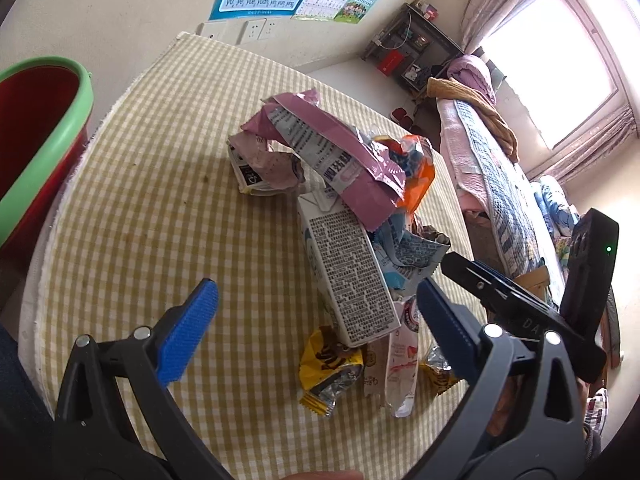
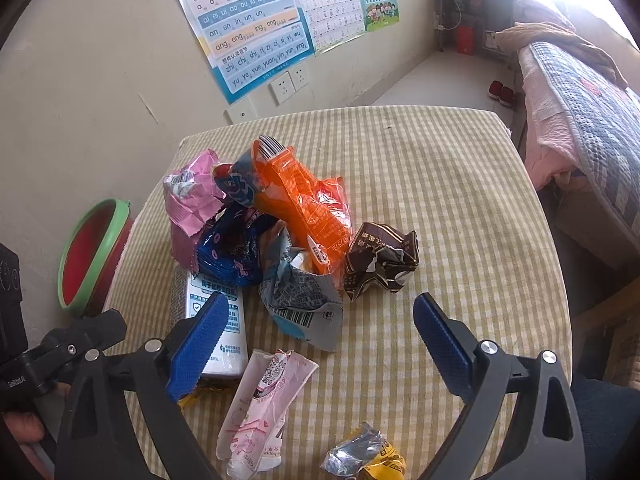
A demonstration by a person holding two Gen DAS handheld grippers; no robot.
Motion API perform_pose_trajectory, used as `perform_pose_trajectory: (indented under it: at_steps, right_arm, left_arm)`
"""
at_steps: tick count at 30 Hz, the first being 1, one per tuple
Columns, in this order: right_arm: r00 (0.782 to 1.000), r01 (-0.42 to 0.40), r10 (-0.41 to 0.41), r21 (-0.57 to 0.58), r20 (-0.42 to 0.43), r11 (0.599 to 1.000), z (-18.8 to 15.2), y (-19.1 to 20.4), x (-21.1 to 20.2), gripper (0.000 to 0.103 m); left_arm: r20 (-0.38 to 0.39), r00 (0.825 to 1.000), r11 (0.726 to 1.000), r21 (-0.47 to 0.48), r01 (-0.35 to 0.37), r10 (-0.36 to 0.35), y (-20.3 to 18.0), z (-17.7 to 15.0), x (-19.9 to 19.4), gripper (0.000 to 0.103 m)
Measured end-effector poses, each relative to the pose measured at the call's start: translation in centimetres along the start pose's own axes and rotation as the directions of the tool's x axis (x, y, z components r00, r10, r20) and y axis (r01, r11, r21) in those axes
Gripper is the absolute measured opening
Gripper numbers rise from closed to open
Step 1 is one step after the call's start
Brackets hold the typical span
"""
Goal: Collect trash
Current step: 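Move both open tools back toward the milk carton and wrappers, then grasp the white milk carton with the left tool while the right tool grasps the blue-white snack wrapper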
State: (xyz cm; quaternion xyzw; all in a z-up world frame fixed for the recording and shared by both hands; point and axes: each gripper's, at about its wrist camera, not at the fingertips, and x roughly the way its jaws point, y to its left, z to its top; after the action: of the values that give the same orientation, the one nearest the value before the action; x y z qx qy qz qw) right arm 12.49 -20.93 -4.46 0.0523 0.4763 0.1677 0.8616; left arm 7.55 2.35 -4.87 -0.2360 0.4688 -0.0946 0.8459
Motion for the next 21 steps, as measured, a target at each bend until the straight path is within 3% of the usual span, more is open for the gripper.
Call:
perform_pose_trajectory:
  at_steps: [3,8,15,21]
  right_arm:
    - [1.000,-0.007,0.007,0.010,-0.015,1.000,0.0,-0.4,0.7,0.082]
    - [0.998,-0.029,0.031,0.030,-0.061,0.999,-0.2,-1.1,2.2,0.068]
    - [0.992,-0.082,0.083,0.022,-0.100,0.996,-0.4,-1.1,3.8,0.052]
    - [0.987,-0.120,0.117,-0.019,-0.114,0.993,-0.7,-0.3,4.3,0.030]
  left_arm:
    - [-0.026,0.999,1.000,-0.003,0.020,-0.020,-0.3,0.1,1.2,0.093]
    - [-0.076,0.996,0.998,-0.028,0.051,-0.053,-0.1,0.1,3.0,0.079]
    - [-0.127,0.987,0.994,-0.051,0.094,-0.100,-0.2,-0.2,5.2,0.069]
    - [-0.136,0.973,0.982,-0.067,0.178,-0.185,-0.2,-0.3,5.7,0.051]
